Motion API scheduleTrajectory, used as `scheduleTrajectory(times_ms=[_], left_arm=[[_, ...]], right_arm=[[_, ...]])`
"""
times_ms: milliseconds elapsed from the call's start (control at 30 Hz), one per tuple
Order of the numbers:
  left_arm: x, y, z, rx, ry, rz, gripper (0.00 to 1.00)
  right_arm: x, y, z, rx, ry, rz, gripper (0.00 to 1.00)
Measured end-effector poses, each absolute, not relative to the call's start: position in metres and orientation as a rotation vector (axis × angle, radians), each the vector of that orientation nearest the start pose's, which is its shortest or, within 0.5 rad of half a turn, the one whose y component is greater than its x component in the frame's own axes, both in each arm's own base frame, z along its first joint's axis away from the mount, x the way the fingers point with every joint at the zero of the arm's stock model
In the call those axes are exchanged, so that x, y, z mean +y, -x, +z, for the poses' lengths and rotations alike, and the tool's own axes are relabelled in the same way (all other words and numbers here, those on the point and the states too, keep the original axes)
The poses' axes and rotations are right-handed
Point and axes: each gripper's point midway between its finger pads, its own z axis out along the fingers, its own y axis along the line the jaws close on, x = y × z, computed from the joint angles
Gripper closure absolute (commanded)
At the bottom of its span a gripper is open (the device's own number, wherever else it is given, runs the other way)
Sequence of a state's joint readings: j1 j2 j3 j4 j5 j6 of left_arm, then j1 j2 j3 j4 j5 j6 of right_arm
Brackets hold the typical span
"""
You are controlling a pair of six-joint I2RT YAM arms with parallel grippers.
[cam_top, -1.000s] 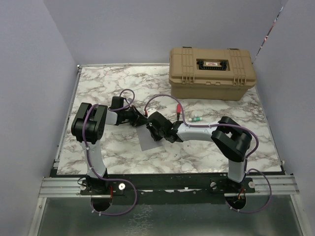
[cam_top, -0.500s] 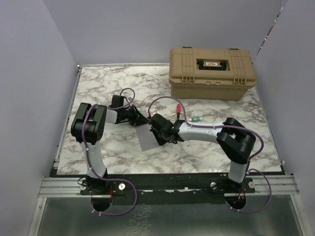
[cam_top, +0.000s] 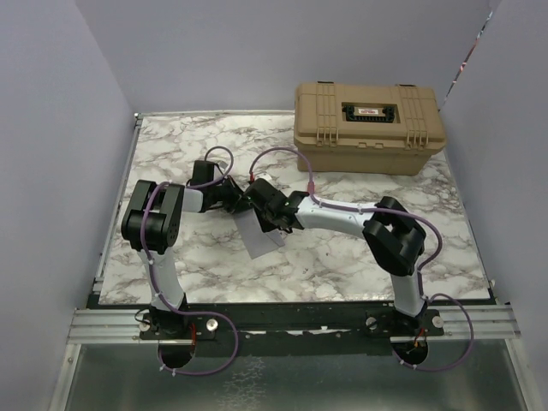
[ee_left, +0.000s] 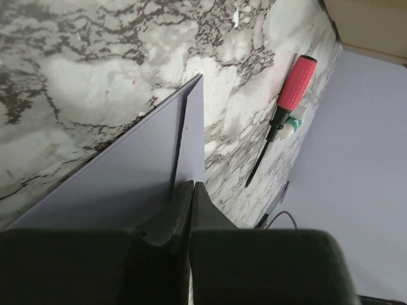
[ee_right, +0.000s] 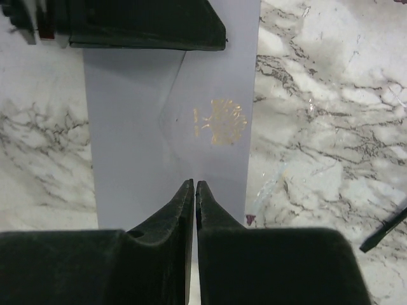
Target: Place the letter into the envelope and seal it
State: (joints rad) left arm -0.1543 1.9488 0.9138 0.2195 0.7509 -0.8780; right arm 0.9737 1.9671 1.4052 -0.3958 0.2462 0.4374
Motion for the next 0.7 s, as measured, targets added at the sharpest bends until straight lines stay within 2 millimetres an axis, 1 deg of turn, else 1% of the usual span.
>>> scheduleTrajectory(times_ms=[100,200,267,367,467,533,633,700], left_arm=[[-0.203,-0.378,0.034,2.462,0.522,-1.357,1.00],[-0.205,-0.386,0.040,2.428,0.511,-1.364,1.00],[-0.205,-0.391,0.044,2.408,0.507,-1.369,1.00],[-0.205,-0.396,0.047,2.386,0.503,-1.366,1.00],[-0.204,-0.398,0.043,2.383,0.517,-1.349,1.00],[-0.202,-0.399,0.037,2.392,0.540,-1.331,1.00],[-0.195,-0.399,0.025,2.419,0.601,-1.300,1.00],[-0.192,-0.399,0.023,2.424,0.621,-1.295,1.00]], right_arm=[[0.378,-0.297,0.043,2.454,0.553,0.262,0.92],[0.374,-0.304,0.033,2.471,0.540,0.241,0.92],[0.374,-0.309,0.030,2.475,0.532,0.236,0.91],[0.378,-0.317,0.029,2.468,0.518,0.241,0.91],[0.382,-0.328,0.033,2.451,0.499,0.253,0.88],[0.386,-0.334,0.036,2.437,0.494,0.263,0.85],[0.392,-0.340,0.037,2.419,0.496,0.275,0.83],[0.396,-0.342,0.036,2.414,0.501,0.279,0.83]])
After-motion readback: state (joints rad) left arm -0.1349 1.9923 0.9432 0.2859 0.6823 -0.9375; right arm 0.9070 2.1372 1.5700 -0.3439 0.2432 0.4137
